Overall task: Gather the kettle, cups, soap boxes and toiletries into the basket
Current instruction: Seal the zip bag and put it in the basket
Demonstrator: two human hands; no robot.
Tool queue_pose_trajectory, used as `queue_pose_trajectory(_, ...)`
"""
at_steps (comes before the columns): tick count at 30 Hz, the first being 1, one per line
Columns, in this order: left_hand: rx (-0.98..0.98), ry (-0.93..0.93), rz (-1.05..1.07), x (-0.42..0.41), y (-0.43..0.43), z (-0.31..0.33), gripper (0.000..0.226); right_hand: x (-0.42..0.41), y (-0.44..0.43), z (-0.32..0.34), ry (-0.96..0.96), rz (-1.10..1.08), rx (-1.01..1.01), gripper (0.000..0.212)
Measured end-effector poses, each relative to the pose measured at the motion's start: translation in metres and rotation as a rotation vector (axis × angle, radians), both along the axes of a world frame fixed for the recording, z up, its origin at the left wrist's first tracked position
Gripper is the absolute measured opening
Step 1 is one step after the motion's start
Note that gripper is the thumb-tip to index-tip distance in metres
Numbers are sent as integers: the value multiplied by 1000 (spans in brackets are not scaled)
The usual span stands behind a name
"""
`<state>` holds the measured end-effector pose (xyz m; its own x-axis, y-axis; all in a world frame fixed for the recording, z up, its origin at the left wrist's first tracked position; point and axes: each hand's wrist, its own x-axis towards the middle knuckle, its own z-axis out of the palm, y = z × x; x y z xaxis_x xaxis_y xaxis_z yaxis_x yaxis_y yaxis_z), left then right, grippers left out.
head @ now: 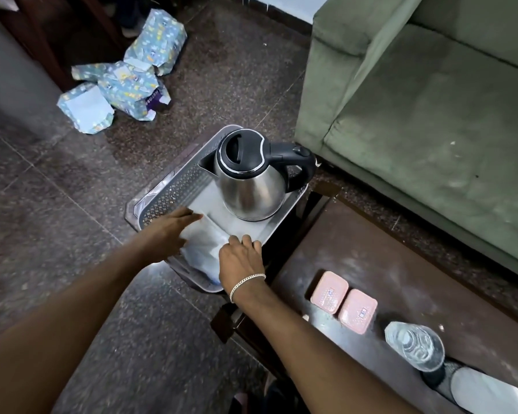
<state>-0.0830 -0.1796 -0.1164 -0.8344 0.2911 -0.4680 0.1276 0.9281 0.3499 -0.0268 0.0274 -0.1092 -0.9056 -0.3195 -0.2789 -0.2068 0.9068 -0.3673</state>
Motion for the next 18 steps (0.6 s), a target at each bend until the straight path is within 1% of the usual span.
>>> queue_pose_trajectory(3,-21,-3,-38,-7,0,-8,82,3,-2,-5,20,-6,64,19)
queue_pose_trajectory(6,-51,-1,-56,-10,1,-11,81,3,-4,-6,18,-15,95,24)
queue_pose_trajectory(9,-135,-20,-34,-10,3,-9,81,2,-4,-7,15,-6,131,30)
queue_pose_trajectory(10,-190,-11,-41,-8,5,-7,80,3,-5,-6,18,-8,148,31)
queue_pose_trajectory(12,-352,74,-97,-5,15,-1,72,4,-8,-4,30,-6,195,32)
queue_pose_trajectory(14,-486,129,-150,-2,28,6,57,5,-13,-4,38,35,265,33)
queue_pose_trajectory(16,-533,142,-167,0,37,7,44,3,-15,-5,25,40,267,34)
queue_pose_trajectory(18,-492,127,-154,1,40,4,45,3,-14,-6,14,33,215,34)
